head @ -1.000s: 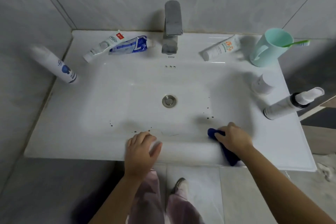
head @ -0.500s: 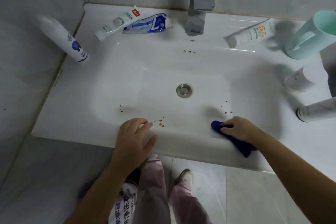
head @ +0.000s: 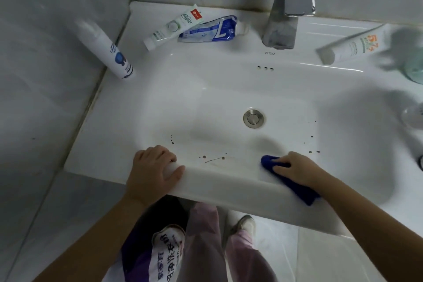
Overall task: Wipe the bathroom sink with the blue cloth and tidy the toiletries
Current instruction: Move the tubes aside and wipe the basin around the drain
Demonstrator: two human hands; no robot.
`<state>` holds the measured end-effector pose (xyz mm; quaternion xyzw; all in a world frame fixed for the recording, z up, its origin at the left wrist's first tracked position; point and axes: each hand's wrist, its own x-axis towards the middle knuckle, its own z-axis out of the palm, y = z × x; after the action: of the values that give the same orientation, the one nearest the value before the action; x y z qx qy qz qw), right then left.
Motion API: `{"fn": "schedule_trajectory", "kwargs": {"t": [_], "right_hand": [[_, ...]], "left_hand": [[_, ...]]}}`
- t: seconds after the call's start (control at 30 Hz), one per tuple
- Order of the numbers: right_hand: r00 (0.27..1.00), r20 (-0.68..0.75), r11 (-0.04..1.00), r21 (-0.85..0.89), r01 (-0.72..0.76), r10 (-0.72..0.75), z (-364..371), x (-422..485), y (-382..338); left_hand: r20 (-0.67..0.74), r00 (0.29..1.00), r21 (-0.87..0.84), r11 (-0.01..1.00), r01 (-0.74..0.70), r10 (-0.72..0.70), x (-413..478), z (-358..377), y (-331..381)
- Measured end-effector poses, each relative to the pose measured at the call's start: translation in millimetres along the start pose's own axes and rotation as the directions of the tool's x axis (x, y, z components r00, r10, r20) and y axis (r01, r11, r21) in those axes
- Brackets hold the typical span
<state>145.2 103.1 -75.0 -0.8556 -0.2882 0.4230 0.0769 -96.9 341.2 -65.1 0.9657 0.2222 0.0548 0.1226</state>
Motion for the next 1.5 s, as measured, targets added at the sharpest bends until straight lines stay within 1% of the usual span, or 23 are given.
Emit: {"fn": "schedule_trajectory", "kwargs": {"t": [0.07,0.13,0.2,0.27,0.33,0.4,0.47,0.53,0.63,0.67,0.73,0.77,0.83,0.87,0.93,1.03,1.07,1.13,1.23,1.33,1.4,1.43,1.5], "right_hand": [[0.999,-0.002,0.998,-0.037,0.046,-0.046,12.8,28.3,-25.1],[0.983,0.054,0.984,0.001,0.177,-0.177,35.1,58.7,-74.2],[0.933,0.136,0.943,0.069,0.326,-0.333,51.1,68.3,-121.7],[0.889,0.176,0.905,0.148,0.4,-0.422,46.9,58.4,-131.0],[0.892,0.169,0.906,0.148,0.397,-0.418,36.2,49.1,-97.8],[0.94,0.111,0.947,0.063,0.316,-0.321,28.3,46.5,-52.1],[0.97,0.025,0.97,0.028,0.241,-0.242,28.2,52.7,-43.3],[0.955,0.054,0.955,0.059,0.29,-0.293,39.2,72.2,-80.8],[0.879,0.178,0.895,0.147,0.421,-0.442,58.9,79.2,-145.5],[0.863,0.184,0.879,0.179,0.442,-0.471,56.2,74.7,-147.4],[0.846,0.162,0.852,0.236,0.467,-0.508,41.7,58.4,-115.2],[0.848,0.158,0.852,0.248,0.461,-0.505,34.1,50.3,-88.5],[0.89,0.125,0.886,0.232,0.403,-0.438,20.3,37.0,-43.6],[0.908,0.104,0.902,0.203,0.381,-0.407,18.4,37.9,-33.9],[0.908,0.096,0.907,0.161,0.39,-0.407,25.0,49.0,-51.7],[0.836,0.135,0.841,0.199,0.503,-0.531,46.6,61.3,-126.8],[0.827,0.139,0.832,0.21,0.513,-0.545,50.5,58.6,-145.2],[0.835,0.104,0.835,0.188,0.517,-0.541,46.7,46.1,-142.6],[0.896,0.086,0.894,0.157,0.419,-0.435,25.1,18.6,-67.2],[0.977,0.082,0.98,0.043,0.196,-0.199,0.2,5.8,9.1],[0.992,0.039,0.992,-0.031,0.12,-0.119,1.2,18.5,16.5],[0.992,0.016,0.991,-0.055,0.125,-0.124,7.3,30.1,4.8],[0.981,0.03,0.98,-0.047,0.195,-0.193,27.9,55.7,-37.4]], "left_hand": [[-0.003,1.0,0.0,1.0,-0.008,0.008,-0.1,0.5,-0.5],[-0.005,1.0,0.0,1.0,-0.007,0.007,0.3,1.7,-2.0],[0.009,1.0,0.011,1.0,0.001,-0.001,0.9,2.7,-3.1],[0.032,0.999,0.015,1.0,0.009,-0.009,-0.1,3.9,-2.7],[0.043,0.999,-0.001,1.0,0.019,-0.019,-1.0,3.5,-2.6],[0.036,0.999,-0.005,1.0,0.022,-0.022,-0.6,3.3,-2.9],[0.036,0.999,-0.002,1.0,0.028,-0.028,-1.0,4.2,-2.9],[0.029,0.999,-0.007,1.0,0.03,-0.03,-0.5,4.7,-3.6],[0.03,0.999,0.005,1.0,0.024,-0.024,-1.1,4.8,-3.7],[0.027,0.999,0.006,1.0,0.029,-0.029,-1.4,4.5,-3.3],[0.028,0.999,0.001,1.0,0.03,-0.03,-1.6,4.0,-3.0],[0.032,0.999,-0.007,0.999,0.032,-0.032,-1.6,4.1,-3.3],[0.035,0.999,-0.01,0.999,0.033,-0.033,-1.4,4.2,-3.6],[0.032,0.999,-0.006,0.999,0.032,-0.031,-1.2,4.2,-3.7],[0.027,0.999,-0.006,1.0,0.031,-0.03,-1.6,4.3,-3.6],[0.033,0.999,0.007,0.999,0.039,-0.039,-0.9,4.0,-3.9],[0.037,0.998,0.014,0.999,0.044,-0.044,-0.9,3.8,-3.5],[0.034,0.998,0.011,0.999,0.045,-0.046,-0.5,3.2,-2.8],[0.016,0.999,-0.002,0.999,0.045,-0.045,-1.0,2.2,-3.4],[0.017,0.999,0.013,0.999,0.032,-0.032,-0.5,3.4,-3.8],[0.014,0.999,0.021,0.999,0.03,-0.031,-1.3,4.1,-3.5],[0.009,0.999,0.026,0.999,0.03,-0.03,-1.7,4.0,-3.4],[0.0,1.0,0.032,0.999,0.026,-0.026,-1.0,4.4,-3.3]]}}
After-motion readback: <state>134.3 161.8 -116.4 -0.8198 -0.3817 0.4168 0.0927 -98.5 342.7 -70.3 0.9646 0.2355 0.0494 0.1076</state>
